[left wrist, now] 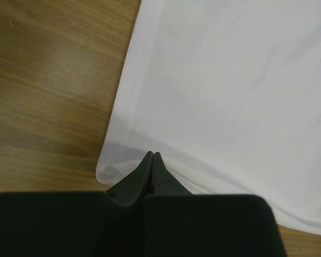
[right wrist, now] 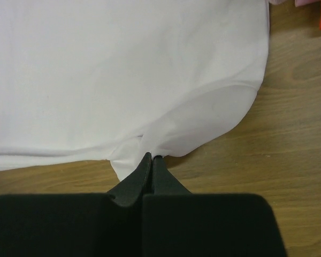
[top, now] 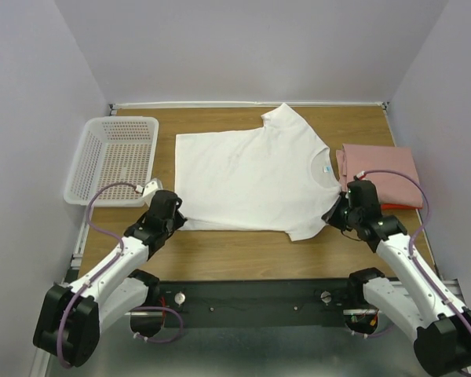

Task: Fold and stack the t-shirts
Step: Flatten the tshirt out, then fold the tshirt

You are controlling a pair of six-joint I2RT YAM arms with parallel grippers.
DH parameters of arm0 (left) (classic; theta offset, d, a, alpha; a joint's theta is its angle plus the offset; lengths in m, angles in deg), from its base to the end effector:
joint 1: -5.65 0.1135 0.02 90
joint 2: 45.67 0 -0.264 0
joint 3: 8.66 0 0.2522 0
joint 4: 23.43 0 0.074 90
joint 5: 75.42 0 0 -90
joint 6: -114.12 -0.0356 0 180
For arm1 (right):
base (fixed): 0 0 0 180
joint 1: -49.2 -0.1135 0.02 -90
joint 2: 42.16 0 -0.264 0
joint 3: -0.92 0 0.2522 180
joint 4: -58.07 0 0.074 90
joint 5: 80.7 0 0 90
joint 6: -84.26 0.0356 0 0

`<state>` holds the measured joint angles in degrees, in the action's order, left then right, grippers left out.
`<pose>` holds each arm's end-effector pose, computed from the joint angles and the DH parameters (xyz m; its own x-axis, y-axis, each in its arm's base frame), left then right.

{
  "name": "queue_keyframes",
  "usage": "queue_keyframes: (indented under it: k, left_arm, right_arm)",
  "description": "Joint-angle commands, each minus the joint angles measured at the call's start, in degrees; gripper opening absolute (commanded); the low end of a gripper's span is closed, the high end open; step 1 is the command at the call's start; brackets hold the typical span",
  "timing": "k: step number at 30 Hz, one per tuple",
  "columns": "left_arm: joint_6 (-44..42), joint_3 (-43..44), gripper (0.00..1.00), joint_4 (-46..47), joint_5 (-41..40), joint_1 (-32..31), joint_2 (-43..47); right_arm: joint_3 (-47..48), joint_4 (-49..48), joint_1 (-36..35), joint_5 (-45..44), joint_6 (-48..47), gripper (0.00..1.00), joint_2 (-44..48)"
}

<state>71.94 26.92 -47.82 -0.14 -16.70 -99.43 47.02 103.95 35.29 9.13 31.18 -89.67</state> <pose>0.1731 -0.0614 0.1744 -0.5644 -0.5429 -0.6219 -0.3329 0.8390 -0.4303 0.1632 0.0403 0.2214 -0.7135 0.4421 -0.5436 0.2378 0.8825 0.4057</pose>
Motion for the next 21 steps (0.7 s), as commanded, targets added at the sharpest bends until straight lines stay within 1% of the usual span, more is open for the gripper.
queue_keyframes:
  k: [1,6,9,15,21]
  left_arm:
    - [8.6,1.7,0.00,-7.0,-5.1,-0.3,4.2]
    - [9.3,2.7,0.00,-7.9,-6.5,-0.3,7.2]
    - [9.3,3.2,0.00,-6.9,-6.5,-0.3,7.4]
    - [9.0,5.5,0.00,-5.9,-7.5,-0.3,4.1]
    - [9.5,8.9,0.00,-7.7,-12.0,-0.3,0.6]
  right_arm:
    - [0.2,1.8,0.0,-1.5,3.2,0.01,-0.5]
    - [4.7,1.8,0.0,-4.8,2.7,0.00,-3.9]
    - [8.5,1.8,0.0,-9.2,2.0,0.00,-6.5]
    - [14.6,1.3,0.0,-11.7,1.0,0.00,-12.9]
    - [21.3,-0.8,0.1,-12.1,-0.4,0.00,-20.0]
